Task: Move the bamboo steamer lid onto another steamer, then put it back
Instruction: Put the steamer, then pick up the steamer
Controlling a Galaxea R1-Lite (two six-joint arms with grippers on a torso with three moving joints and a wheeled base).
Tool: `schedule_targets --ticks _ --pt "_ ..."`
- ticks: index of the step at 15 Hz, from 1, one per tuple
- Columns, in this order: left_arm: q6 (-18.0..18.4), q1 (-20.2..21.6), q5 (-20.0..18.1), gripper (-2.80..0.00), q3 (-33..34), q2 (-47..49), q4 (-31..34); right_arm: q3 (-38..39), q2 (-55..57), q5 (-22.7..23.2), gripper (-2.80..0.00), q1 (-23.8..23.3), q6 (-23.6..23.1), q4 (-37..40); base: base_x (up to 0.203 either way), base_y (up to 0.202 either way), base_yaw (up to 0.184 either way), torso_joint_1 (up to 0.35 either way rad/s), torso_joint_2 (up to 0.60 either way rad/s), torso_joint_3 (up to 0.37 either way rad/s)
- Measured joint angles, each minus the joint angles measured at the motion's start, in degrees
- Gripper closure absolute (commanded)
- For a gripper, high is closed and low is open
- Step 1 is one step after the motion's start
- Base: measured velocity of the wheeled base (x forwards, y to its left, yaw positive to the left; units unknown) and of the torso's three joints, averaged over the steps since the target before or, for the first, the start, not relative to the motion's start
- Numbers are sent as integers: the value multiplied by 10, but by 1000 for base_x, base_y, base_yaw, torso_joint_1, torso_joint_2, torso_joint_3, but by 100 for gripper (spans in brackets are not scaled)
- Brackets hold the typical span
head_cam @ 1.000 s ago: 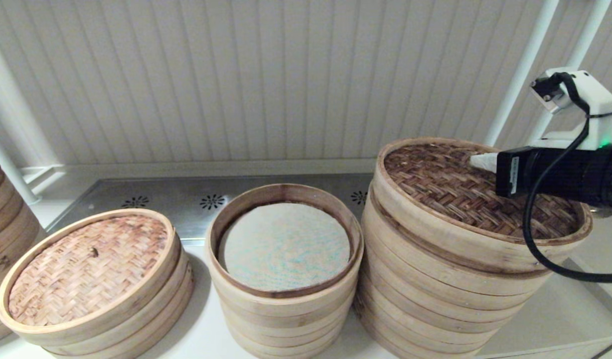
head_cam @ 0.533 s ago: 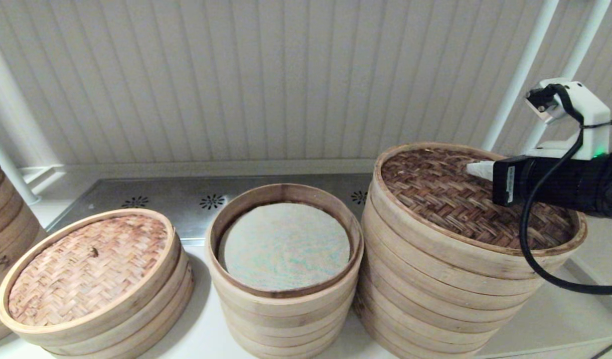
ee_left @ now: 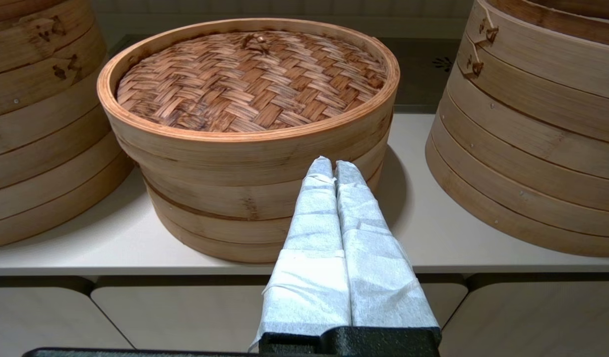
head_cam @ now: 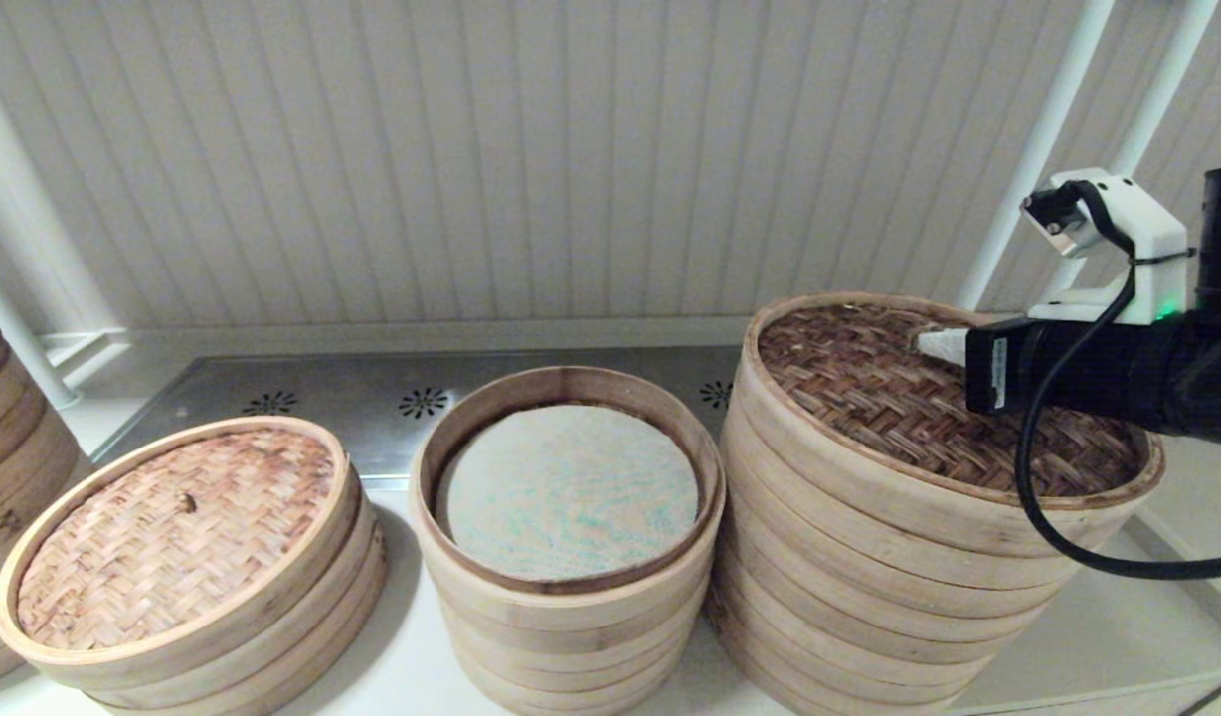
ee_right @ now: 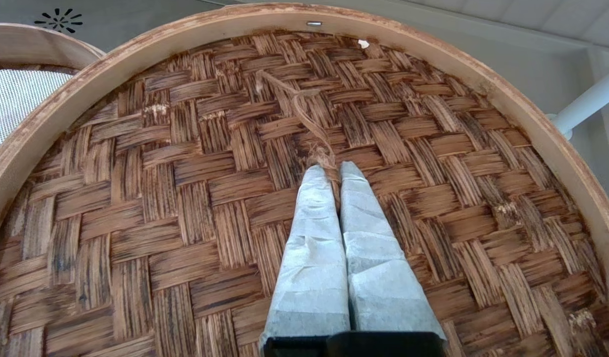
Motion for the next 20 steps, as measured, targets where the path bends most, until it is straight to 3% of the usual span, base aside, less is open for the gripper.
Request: schedule_targets --ticks 1,13,14,15,20 --pt "0 0 0 0 0 0 0 0 1 -1 -280 0 2 0 0 0 0 0 0 0" --pt "0 0 0 0 0 0 0 -25 -66 -4 -280 -20 3 -13 0 0 0 0 0 0" --pt "0 0 0 0 0 0 0 -20 -84 -6 -241 -22 3 -9 0 0 0 0 0 0" --pt "0 0 0 0 0 0 0 -16 -104 -8 0 -22 4 -2 0 0 0 0 0 0" --pt "0 0 0 0 0 0 0 -2 -219 -52 0 -27 5 84 0 0 0 0 0 0"
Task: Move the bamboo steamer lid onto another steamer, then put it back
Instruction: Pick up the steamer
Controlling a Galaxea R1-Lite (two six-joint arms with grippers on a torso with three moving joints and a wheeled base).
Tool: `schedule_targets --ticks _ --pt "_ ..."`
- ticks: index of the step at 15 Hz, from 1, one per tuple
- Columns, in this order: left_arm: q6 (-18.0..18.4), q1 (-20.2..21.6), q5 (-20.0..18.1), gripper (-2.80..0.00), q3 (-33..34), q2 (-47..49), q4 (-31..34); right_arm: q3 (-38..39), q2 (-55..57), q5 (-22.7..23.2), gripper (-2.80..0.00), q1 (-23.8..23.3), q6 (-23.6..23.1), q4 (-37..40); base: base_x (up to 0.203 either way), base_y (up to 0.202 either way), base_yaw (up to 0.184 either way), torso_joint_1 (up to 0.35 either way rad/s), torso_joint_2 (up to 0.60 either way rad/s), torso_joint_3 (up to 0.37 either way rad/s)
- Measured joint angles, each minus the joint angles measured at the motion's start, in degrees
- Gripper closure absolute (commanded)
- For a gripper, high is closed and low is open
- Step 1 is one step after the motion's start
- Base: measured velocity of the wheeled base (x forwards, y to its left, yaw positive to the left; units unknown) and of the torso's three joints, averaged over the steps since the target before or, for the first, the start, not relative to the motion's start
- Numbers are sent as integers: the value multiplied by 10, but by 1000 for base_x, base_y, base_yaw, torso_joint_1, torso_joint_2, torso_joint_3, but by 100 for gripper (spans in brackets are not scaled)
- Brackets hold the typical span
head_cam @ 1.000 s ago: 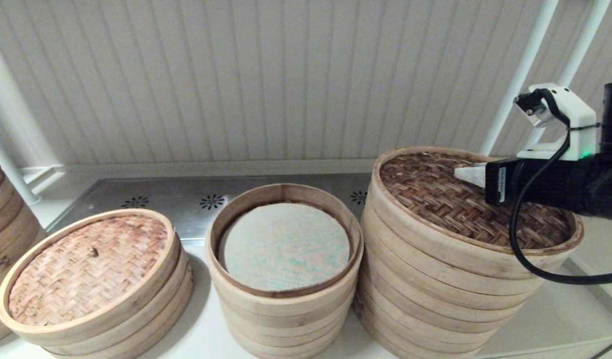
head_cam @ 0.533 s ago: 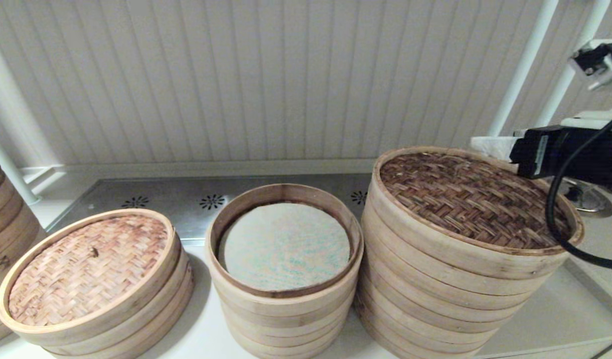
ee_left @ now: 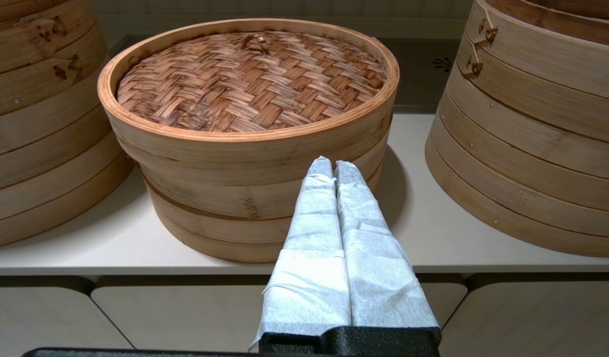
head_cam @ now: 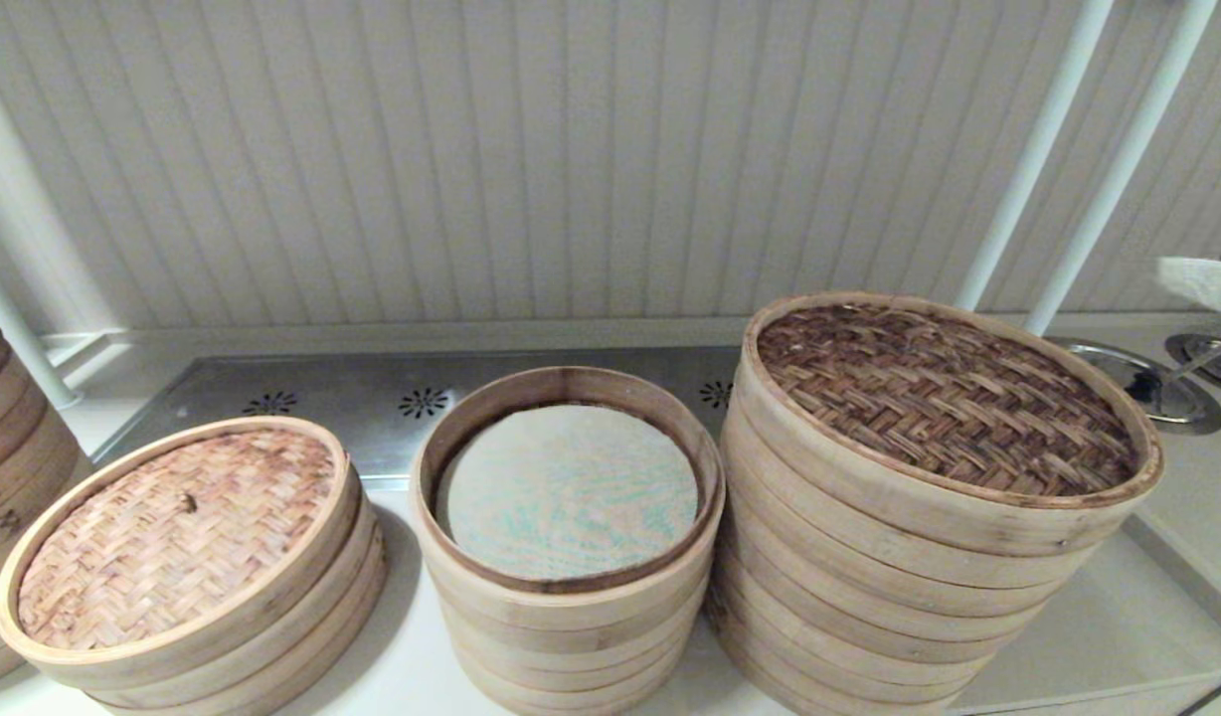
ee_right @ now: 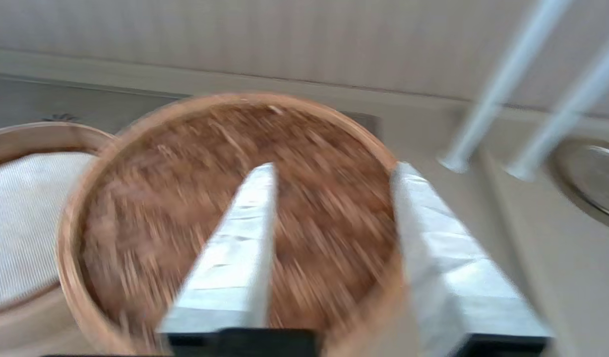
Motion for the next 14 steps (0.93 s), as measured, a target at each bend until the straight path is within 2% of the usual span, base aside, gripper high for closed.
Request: schedule_targets --ticks 4,6,11,14 --pt "0 0 0 0 0 0 0 24 -130 -24 0 -9 -4 102 0 0 0 0 0 0" --pt "0 0 0 0 0 0 0 66 -205 -42 0 -11 -5 141 0 0 0 0 0 0" --pt "0 0 0 0 0 0 0 244 -358 -92 0 -11 -5 157 0 0 0 0 0 0" --pt "0 0 0 0 0 0 0 345 -398 -135 0 -12 15 131 0 0 0 0 0 0"
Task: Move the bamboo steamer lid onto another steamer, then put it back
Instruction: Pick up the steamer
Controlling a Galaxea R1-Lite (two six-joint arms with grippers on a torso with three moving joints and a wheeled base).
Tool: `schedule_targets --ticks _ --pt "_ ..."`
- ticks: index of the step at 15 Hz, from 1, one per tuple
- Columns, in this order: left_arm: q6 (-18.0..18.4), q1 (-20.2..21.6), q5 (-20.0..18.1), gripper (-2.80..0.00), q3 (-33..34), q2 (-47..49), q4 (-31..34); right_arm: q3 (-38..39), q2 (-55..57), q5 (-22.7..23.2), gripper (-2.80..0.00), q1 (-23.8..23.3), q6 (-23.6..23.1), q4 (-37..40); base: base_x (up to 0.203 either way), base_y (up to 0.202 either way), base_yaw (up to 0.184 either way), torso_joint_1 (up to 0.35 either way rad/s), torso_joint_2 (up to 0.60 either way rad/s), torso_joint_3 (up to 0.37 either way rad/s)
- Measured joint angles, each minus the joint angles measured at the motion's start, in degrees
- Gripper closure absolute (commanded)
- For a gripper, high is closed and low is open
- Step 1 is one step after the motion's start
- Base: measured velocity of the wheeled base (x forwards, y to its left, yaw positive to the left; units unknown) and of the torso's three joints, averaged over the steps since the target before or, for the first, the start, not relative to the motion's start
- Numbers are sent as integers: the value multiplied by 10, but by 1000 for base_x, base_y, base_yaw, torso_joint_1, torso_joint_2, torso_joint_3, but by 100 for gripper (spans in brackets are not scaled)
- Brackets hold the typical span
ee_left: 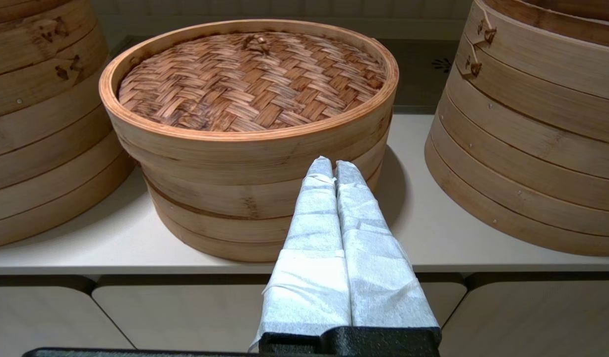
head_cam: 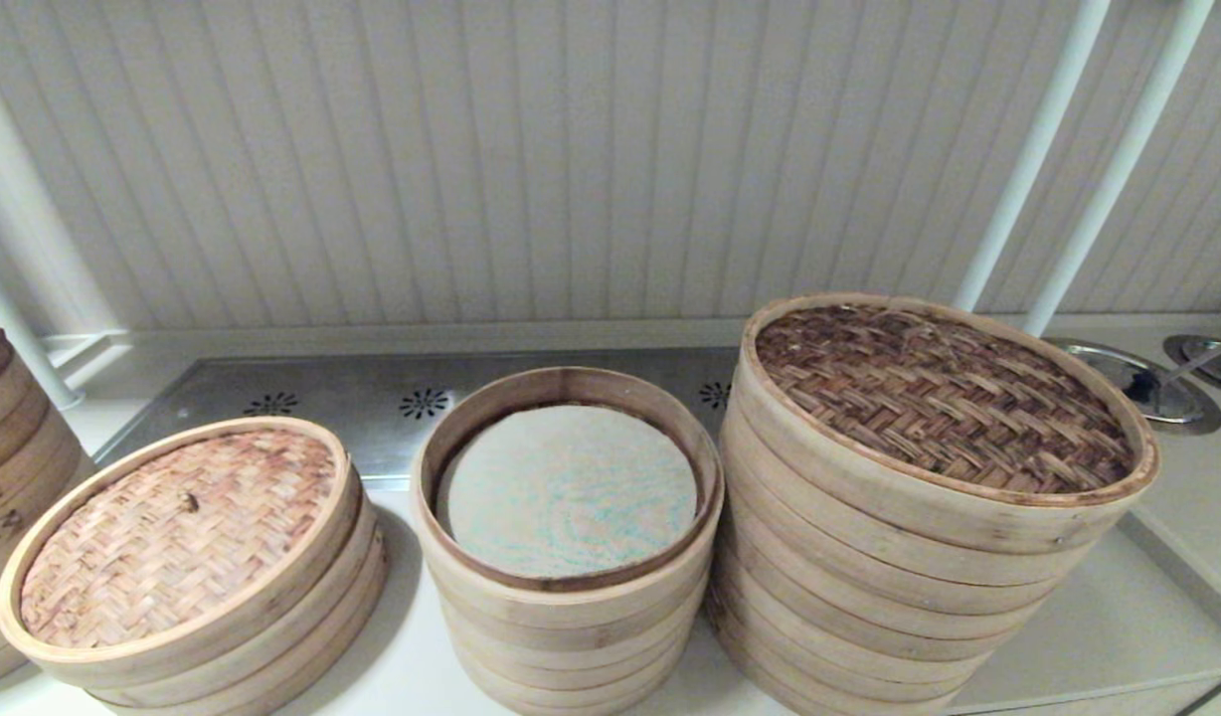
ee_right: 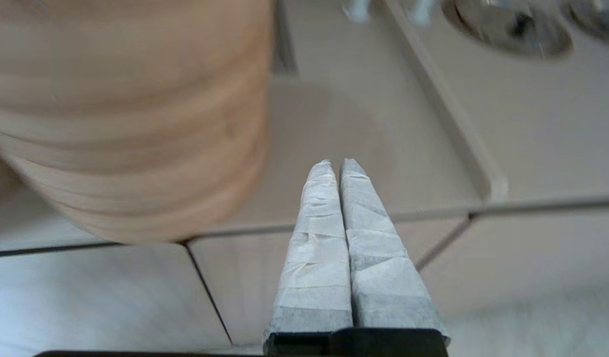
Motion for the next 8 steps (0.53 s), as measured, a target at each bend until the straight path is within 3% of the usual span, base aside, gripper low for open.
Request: schedule_targets --ticks 2,5,8 --pt "0 0 0 0 0 0 0 54 -10 -24 0 -19 7 -20 0 0 0 0 0 0" --pt "0 0 0 0 0 0 0 121 -19 -22 0 -72 8 -72 0 0 0 0 0 0" --pt "0 0 0 0 0 0 0 205 -22 45 0 -84 6 -213 0 0 0 0 0 0"
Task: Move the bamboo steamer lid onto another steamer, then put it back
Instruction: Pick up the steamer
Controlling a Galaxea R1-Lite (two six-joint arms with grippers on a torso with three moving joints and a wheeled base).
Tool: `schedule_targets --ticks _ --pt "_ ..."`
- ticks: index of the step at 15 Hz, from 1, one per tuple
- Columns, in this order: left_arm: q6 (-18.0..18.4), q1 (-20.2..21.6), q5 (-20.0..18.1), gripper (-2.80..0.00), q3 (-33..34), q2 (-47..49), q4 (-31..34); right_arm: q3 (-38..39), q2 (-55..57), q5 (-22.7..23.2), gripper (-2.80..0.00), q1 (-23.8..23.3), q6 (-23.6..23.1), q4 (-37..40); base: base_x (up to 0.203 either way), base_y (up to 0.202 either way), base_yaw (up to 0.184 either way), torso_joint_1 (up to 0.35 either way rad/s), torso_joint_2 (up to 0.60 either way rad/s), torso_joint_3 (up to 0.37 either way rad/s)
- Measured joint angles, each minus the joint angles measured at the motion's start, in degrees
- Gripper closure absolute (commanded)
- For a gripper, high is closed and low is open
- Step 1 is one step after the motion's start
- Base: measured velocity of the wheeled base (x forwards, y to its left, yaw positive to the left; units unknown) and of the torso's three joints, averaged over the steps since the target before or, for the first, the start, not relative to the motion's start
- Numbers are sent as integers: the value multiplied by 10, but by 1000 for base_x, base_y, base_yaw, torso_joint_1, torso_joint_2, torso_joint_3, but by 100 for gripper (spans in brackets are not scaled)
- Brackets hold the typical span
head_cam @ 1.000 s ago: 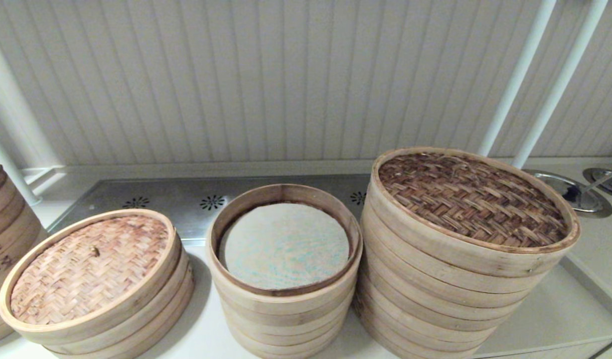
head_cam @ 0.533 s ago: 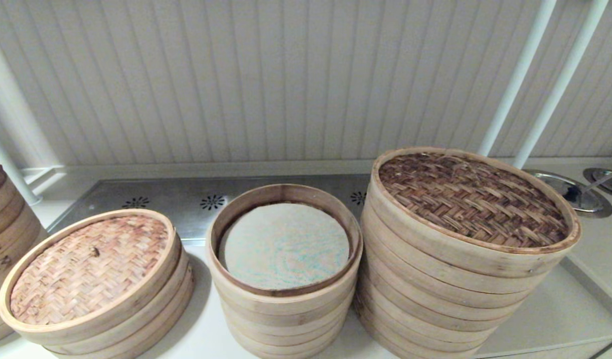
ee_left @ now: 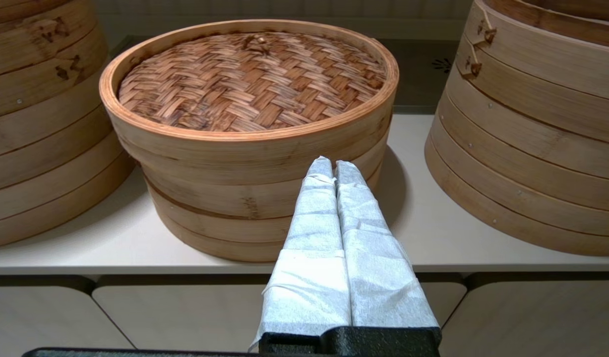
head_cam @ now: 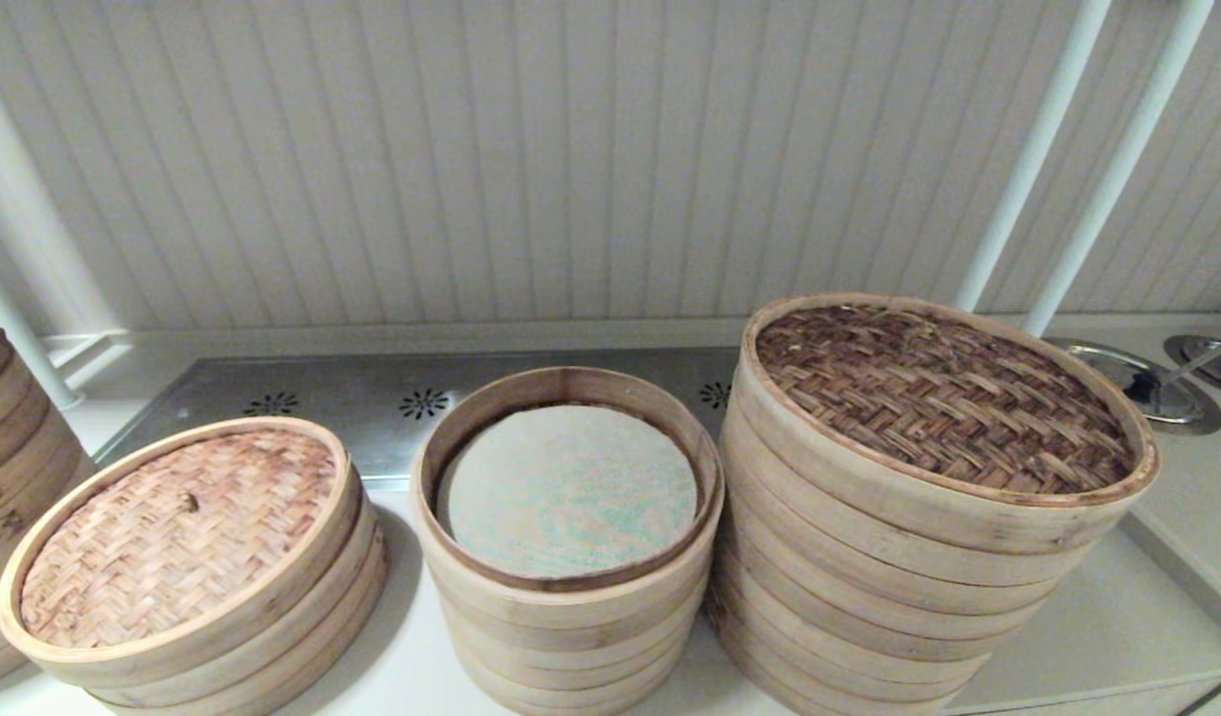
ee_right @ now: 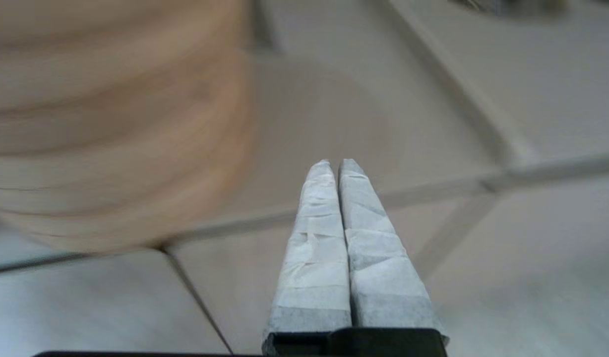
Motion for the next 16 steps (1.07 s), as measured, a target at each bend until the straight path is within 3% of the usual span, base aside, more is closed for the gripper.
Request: schedule_targets --ticks 1,5,10,16 --pt "0 0 0 0 0 0 0 12 0 25 0 -1 0 -35 0 0 0 0 0 0" --pt "0 0 0 0 0 0 0 24 13 47 0 -32 1 -42 0 0 0 0 0 0" --pt "0 0 0 0 0 0 0 25 -39 144 0 -42 4 9 0 0 0 0 0 0" --pt "0 0 0 0 0 0 0 25 -124 157 0 -42 2 57 0 0 0 0 0 0"
